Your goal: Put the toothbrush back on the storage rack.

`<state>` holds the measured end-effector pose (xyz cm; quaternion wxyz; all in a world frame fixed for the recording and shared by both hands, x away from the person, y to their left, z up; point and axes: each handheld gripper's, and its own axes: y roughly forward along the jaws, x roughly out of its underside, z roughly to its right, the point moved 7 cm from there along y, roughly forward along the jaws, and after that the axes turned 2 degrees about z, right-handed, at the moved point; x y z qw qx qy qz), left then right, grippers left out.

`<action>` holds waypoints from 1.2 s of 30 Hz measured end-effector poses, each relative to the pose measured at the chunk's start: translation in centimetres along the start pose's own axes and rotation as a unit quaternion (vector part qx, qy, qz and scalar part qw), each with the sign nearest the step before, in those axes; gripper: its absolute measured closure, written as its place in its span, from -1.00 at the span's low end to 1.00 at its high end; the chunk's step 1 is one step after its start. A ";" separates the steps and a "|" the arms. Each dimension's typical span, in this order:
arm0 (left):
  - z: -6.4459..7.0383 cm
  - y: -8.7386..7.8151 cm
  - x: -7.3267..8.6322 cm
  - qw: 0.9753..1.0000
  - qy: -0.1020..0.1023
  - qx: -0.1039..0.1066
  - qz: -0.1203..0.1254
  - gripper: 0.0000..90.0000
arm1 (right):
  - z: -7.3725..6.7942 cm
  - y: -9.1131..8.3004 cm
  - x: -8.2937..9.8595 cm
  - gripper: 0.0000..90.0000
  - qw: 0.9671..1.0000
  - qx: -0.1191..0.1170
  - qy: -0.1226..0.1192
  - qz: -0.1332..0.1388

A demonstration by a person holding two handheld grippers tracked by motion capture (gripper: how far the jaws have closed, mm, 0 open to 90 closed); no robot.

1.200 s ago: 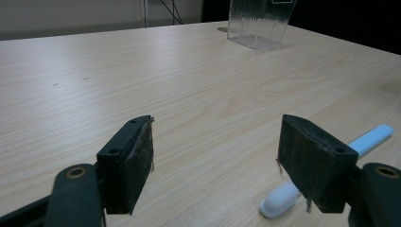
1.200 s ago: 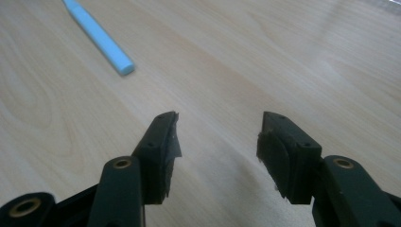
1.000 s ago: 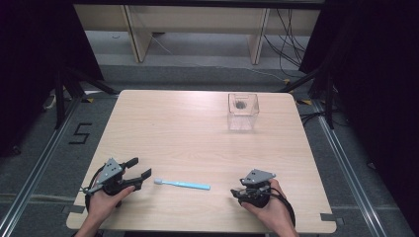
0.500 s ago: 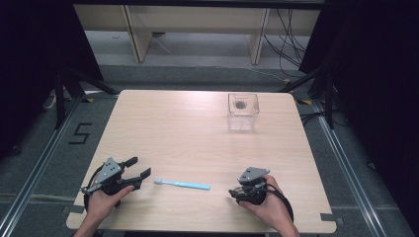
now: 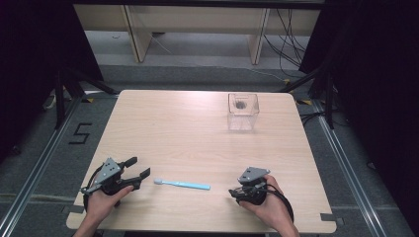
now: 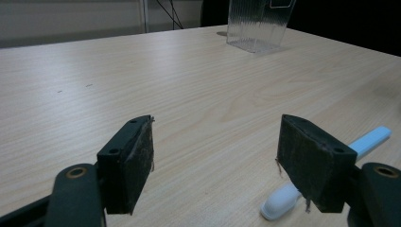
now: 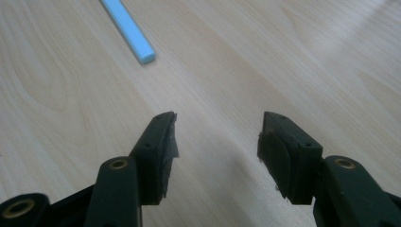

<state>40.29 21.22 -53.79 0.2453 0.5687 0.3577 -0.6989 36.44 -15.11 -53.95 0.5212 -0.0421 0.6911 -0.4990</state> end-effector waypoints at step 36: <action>0.6 0.2 -0.2 1.000 0.008 0.006 -0.009 -0.39 | -1.1 1.7 -2.9 0.21 0.979 -0.075 -0.117 -0.151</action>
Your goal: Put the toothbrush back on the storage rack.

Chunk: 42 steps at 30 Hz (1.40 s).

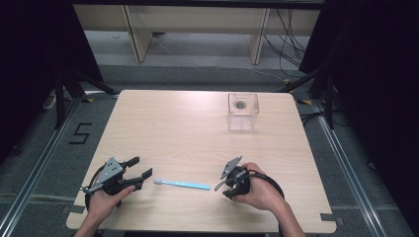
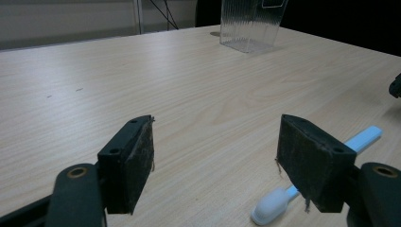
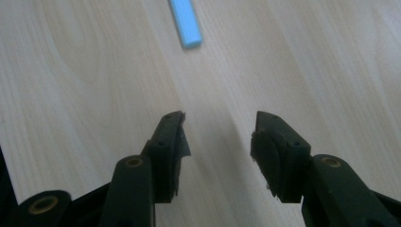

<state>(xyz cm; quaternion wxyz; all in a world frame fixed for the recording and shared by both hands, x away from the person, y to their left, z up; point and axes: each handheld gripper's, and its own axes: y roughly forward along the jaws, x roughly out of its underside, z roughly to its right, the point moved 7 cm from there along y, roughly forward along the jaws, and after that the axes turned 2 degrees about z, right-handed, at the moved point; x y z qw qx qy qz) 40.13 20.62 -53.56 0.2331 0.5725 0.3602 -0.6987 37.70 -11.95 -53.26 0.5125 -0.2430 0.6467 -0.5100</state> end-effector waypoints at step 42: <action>0.2 0.3 0.6 1.000 -0.003 0.005 -0.006 -0.39 | -0.3 2.5 -6.2 0.34 0.981 -0.065 -0.105 -0.151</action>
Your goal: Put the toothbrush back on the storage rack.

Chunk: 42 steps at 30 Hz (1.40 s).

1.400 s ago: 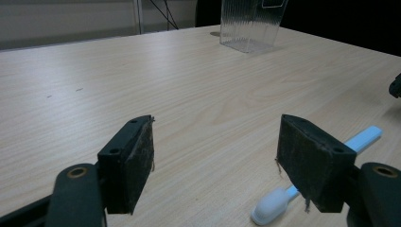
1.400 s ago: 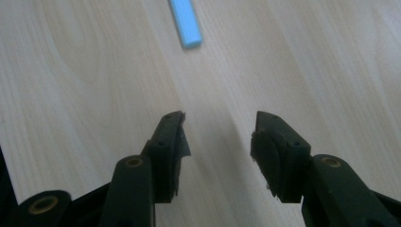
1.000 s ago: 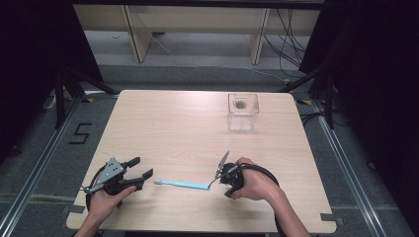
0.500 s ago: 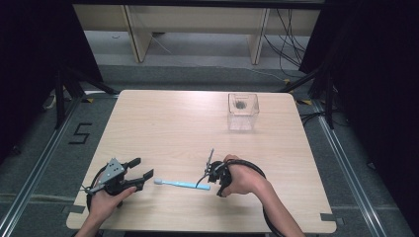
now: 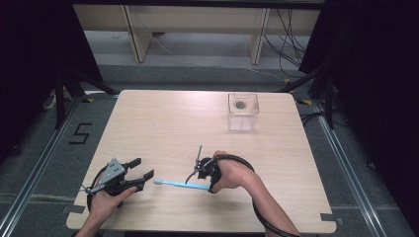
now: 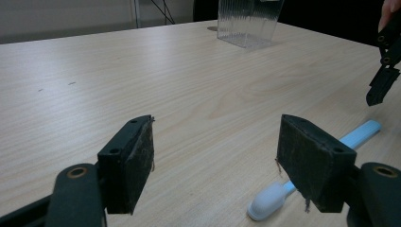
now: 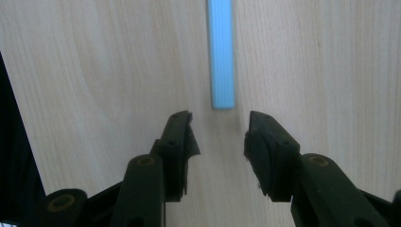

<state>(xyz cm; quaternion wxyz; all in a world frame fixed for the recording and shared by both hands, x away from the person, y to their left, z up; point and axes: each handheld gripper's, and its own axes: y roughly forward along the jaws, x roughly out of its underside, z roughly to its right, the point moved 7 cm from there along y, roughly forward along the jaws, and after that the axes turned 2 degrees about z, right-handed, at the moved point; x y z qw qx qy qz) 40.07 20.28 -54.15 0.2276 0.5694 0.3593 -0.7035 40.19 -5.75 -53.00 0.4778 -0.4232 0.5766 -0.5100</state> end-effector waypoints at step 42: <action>-0.1 -0.1 0.0 1.000 -0.003 0.002 0.007 -0.39 | 0.7 2.1 -4.1 0.62 0.999 -0.021 -0.019 -0.015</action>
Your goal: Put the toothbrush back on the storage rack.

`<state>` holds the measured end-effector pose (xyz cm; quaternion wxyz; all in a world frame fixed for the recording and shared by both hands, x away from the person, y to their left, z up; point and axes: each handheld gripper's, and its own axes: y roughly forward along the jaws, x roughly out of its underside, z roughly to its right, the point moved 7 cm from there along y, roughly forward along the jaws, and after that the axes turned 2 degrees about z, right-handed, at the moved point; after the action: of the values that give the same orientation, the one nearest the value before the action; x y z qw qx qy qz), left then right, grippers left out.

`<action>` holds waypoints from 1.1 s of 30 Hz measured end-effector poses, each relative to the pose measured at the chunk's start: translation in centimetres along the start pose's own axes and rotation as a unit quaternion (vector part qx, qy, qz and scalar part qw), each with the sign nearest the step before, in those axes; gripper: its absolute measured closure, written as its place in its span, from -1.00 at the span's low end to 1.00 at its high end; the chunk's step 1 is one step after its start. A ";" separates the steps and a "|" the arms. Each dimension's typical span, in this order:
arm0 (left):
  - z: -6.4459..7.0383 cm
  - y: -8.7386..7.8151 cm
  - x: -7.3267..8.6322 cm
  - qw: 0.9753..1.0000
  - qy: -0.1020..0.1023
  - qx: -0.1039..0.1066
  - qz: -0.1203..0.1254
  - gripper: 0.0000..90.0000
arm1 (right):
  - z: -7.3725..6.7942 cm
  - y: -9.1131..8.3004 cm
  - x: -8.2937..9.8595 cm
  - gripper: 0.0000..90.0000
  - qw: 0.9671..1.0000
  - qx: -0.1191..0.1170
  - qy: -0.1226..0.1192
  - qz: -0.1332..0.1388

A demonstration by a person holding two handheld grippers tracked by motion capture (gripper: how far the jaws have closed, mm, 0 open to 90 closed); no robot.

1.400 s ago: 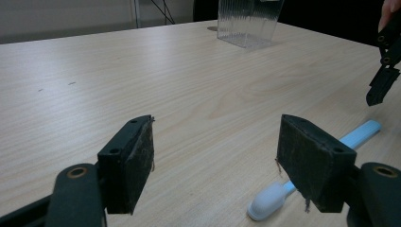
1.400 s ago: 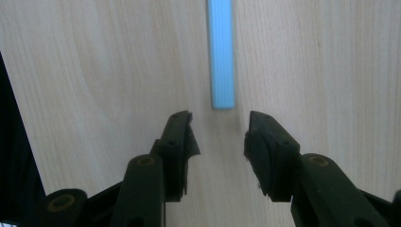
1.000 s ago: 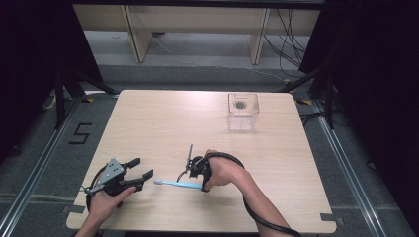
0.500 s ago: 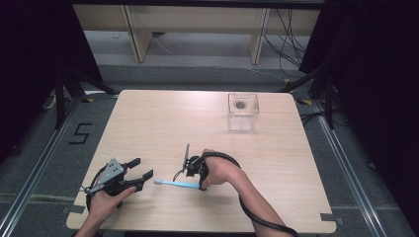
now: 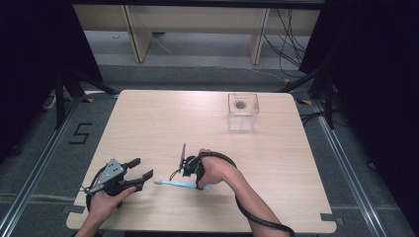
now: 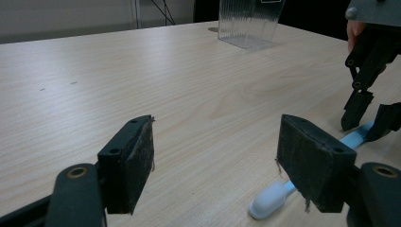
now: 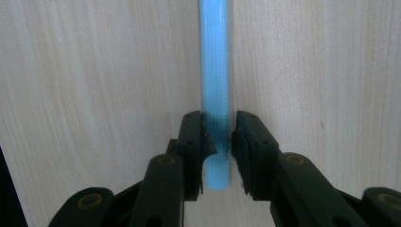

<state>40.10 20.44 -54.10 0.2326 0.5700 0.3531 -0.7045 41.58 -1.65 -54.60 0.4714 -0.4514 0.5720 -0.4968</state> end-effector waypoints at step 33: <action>0.0 0.0 0.0 1.000 -0.001 -0.001 0.000 -0.39 | -0.5 0.1 0.1 0.76 1.000 0.023 0.002 0.000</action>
<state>40.10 20.48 -54.14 0.2332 0.5692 0.3541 -0.7044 41.07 -1.67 -54.72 0.4809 -0.4395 0.5614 -0.5102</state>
